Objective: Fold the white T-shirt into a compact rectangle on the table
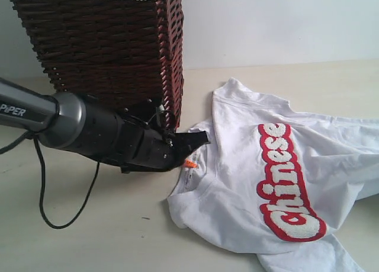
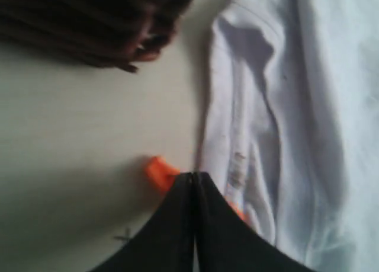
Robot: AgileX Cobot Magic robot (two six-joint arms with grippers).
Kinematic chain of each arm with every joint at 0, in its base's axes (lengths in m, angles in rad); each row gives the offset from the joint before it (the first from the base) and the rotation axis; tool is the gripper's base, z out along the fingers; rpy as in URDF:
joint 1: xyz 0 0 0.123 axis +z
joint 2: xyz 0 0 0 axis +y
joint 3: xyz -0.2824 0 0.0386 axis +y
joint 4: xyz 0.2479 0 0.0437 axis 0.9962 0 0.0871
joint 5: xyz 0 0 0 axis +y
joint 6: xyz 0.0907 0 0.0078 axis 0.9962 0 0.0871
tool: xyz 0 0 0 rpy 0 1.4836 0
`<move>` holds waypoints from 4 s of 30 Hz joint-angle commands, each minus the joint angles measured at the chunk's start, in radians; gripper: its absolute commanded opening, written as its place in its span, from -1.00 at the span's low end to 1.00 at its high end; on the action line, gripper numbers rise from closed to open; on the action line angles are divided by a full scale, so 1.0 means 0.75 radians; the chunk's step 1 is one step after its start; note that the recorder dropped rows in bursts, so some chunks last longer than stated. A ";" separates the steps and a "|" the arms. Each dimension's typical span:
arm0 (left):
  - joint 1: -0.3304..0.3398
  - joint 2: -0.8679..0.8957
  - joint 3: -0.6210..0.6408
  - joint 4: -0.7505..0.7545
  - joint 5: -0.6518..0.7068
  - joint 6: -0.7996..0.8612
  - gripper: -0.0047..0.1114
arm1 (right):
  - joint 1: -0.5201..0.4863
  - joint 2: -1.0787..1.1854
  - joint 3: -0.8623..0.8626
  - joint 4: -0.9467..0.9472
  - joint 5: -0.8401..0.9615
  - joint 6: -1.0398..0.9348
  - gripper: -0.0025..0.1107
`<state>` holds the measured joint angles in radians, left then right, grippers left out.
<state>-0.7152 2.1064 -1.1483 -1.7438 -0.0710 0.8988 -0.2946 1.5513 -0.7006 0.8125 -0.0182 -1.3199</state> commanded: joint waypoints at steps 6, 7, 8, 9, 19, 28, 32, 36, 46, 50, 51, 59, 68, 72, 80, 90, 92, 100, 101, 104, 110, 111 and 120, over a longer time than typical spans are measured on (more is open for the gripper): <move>0.010 -0.063 0.114 -0.001 -0.083 0.057 -0.92 | -0.006 -0.001 0.007 -0.011 -0.016 -0.002 -0.96; 0.010 -0.075 0.114 -0.001 -0.036 0.078 -0.92 | -0.006 -0.001 0.007 -0.002 -0.033 0.005 -0.96; 0.006 -0.095 0.111 -0.001 0.012 0.113 -0.92 | -0.006 -0.001 0.007 0.004 -0.048 0.019 -0.96; -0.001 -0.115 0.106 -0.001 0.061 0.151 -0.92 | -0.006 -0.001 0.007 0.011 -0.055 0.033 -0.96; -0.031 -0.009 -0.023 -0.001 0.351 0.329 -0.92 | -0.006 -0.001 0.007 0.008 0.017 0.017 -0.96; -0.028 0.040 -0.041 0.051 0.211 0.329 -0.92 | -0.006 -0.006 0.007 0.008 0.063 0.017 -0.96; -0.028 0.040 -0.029 0.079 0.192 0.329 -0.92 | -0.006 -0.023 0.007 0.008 0.113 0.017 -0.96; -0.005 0.014 0.030 0.081 0.156 0.301 -0.92 | -0.006 -0.061 0.007 -0.002 0.124 0.017 -0.96; 0.059 -0.090 0.232 0.087 0.013 0.308 -0.92 | -0.006 -0.155 0.007 -0.005 0.127 0.017 -0.96; 0.062 -0.135 0.276 0.087 -0.050 0.417 -0.92 | -0.006 -0.163 0.007 -0.005 0.135 0.017 -0.96; 0.062 -0.153 0.276 0.087 -0.009 0.478 -0.92 | -0.006 -0.163 0.007 0.001 0.144 0.017 -0.96; 0.006 -0.472 0.229 0.121 0.095 0.567 -0.92 | -0.006 -0.188 0.007 -0.002 0.326 0.017 -0.96; -0.221 -1.402 0.507 0.319 -0.668 0.862 -0.92 | -0.003 -0.522 0.007 0.244 0.353 -0.065 -0.96; -0.220 -1.630 0.894 0.245 -0.574 0.859 -0.92 | -0.003 -0.752 0.007 0.680 0.431 -0.351 -0.96; -0.220 -1.721 1.302 0.247 -0.393 0.805 -0.92 | -0.003 -0.906 0.007 0.803 0.765 -0.405 -0.96; -0.220 -1.727 1.346 0.143 -0.328 0.627 -0.92 | -0.003 -1.030 0.007 0.752 0.768 -0.401 -0.96; -0.220 -1.725 1.346 0.146 -0.328 0.636 -0.92 | -0.003 -1.037 0.007 0.752 0.756 -0.401 -0.96; -0.217 -1.781 1.360 0.146 -0.322 0.636 -0.92 | -0.003 -1.041 0.007 0.736 0.764 -0.401 -0.96; -0.196 -1.821 1.368 0.146 -0.306 0.636 -0.92 | -0.003 -1.044 0.007 0.716 0.764 -0.385 -0.96; -0.055 -1.976 1.398 0.146 -0.210 0.636 -0.92 | -0.003 -1.044 0.007 0.683 0.754 -0.317 -0.96; 0.350 -2.244 1.437 0.146 -0.164 0.636 -0.92 | -0.003 -1.044 0.007 0.683 0.754 -0.317 -0.96; 0.416 -2.295 1.448 0.146 -0.164 0.636 -0.92 | -0.003 -1.044 0.007 0.683 0.754 -0.317 -0.96; 0.834 -2.717 1.531 0.146 -0.174 0.636 -0.92 | -0.003 -1.075 0.045 0.582 0.762 -0.086 -0.96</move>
<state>-0.1614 0.1303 -0.0039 -1.6325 -0.2017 1.3790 -0.2963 0.7702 -0.6940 1.2703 0.5508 -1.4693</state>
